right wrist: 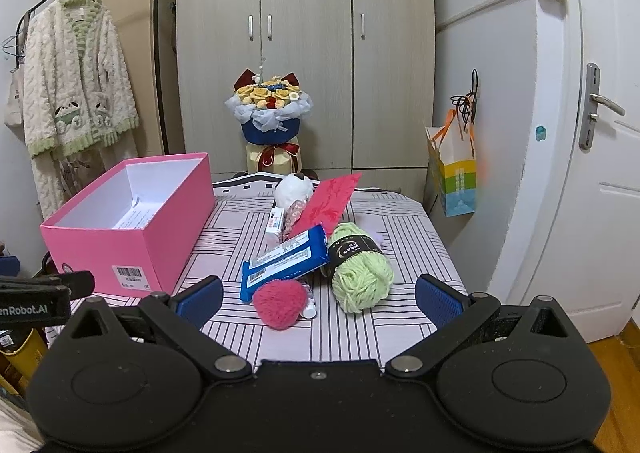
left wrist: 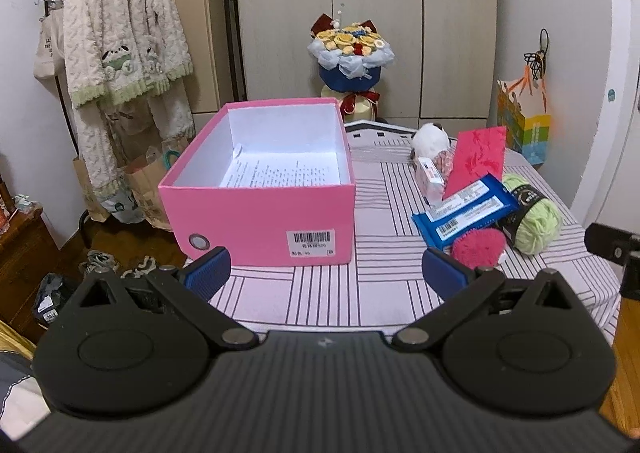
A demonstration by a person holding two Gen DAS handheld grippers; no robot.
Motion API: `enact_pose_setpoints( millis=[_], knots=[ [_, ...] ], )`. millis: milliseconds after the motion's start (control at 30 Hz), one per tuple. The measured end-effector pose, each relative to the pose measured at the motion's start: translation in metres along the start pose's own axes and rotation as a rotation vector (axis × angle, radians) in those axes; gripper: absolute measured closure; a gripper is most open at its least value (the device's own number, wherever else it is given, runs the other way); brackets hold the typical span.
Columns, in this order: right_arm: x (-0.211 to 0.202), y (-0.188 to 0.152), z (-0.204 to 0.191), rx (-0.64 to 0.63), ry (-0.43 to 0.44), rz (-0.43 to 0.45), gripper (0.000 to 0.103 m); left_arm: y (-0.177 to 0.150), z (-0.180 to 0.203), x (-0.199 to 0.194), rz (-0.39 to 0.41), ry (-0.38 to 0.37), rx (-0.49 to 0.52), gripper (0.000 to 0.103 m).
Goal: Organize soft objects
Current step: 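Move the left gripper toward the blue snack packet on the table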
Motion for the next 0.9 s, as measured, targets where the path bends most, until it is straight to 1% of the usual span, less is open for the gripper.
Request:
enact_pose_setpoints(
  millis=[233,500,900],
  knots=[
    [-0.006,-0.001,-0.002,-0.018,0.000,0.020,0.000,-0.006,0.001,0.000,-0.015,-0.024,0.005,0.000],
    [-0.008,-0.003,-0.001,-0.021,-0.001,0.019,0.000,-0.011,0.004,-0.001,-0.029,-0.051,0.023,0.000],
    [-0.008,-0.008,0.004,-0.015,0.005,0.011,0.000,-0.012,0.007,0.001,-0.044,-0.060,0.032,0.000]
  ],
)
Point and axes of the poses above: each gripper's, at about its wrist camera, not at the fingertips, and x roughly the way its jaws point, z to its right, y to its top, the point moved 3 cm from there along x, roughly the way its jaws point, and after that the axes turned 7 degrees about -x, right-handed, at the moved point
